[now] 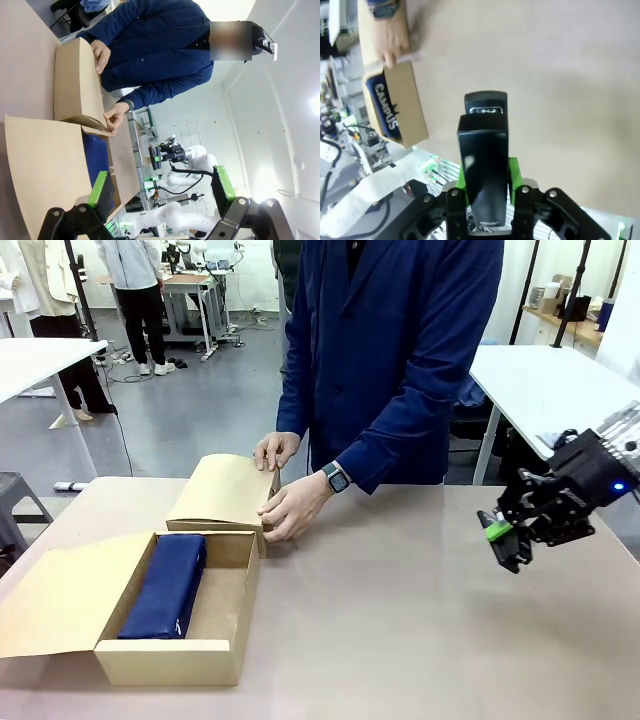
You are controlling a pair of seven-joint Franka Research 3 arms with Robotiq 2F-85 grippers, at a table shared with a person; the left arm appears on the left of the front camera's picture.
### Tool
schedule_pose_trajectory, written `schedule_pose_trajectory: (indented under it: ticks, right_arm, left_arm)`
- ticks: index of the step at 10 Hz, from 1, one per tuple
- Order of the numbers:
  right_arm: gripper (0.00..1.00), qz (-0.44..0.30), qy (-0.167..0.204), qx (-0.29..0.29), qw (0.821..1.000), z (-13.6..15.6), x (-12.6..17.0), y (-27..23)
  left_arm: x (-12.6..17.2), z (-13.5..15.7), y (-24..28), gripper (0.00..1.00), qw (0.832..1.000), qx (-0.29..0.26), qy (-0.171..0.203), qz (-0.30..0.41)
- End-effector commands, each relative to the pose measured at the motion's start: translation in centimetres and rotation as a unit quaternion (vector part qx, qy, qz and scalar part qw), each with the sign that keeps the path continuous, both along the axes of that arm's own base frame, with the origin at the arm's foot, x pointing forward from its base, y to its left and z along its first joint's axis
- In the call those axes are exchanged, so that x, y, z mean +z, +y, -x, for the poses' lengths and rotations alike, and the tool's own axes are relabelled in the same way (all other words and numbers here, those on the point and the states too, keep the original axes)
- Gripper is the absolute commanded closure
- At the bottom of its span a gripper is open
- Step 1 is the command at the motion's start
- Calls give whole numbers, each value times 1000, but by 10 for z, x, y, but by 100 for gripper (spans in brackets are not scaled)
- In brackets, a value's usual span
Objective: Place items inside the box.
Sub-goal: Pick up a Pencil pouch or Stapler and place it inside the Mailer Box closest to the robot.
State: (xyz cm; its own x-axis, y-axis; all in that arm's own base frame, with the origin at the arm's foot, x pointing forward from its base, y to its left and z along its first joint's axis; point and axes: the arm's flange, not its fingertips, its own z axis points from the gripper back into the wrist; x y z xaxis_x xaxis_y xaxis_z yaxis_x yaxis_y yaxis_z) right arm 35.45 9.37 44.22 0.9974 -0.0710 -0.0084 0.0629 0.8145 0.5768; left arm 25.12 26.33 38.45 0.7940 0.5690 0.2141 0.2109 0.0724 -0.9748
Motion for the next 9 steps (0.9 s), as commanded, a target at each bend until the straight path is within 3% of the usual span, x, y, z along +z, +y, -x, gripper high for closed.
schedule_pose_trajectory:
  ticks: [1, 3, 9]
  right_arm:
    - [63, -16, -41, 43, 998, 45, -15, 42]
    - [63, 23, -58, 80, 995, 49, -5, 83]
    - [63, 35, -70, 50, 996, 51, -9, 46]
  left_arm:
    - [0, 2, -1, 0, 1000, -6, -12, -4]
    - [0, 2, -1, 0, 1000, -6, -12, -4]
    - [0, 2, -1, 0, 1000, -6, -12, -4]
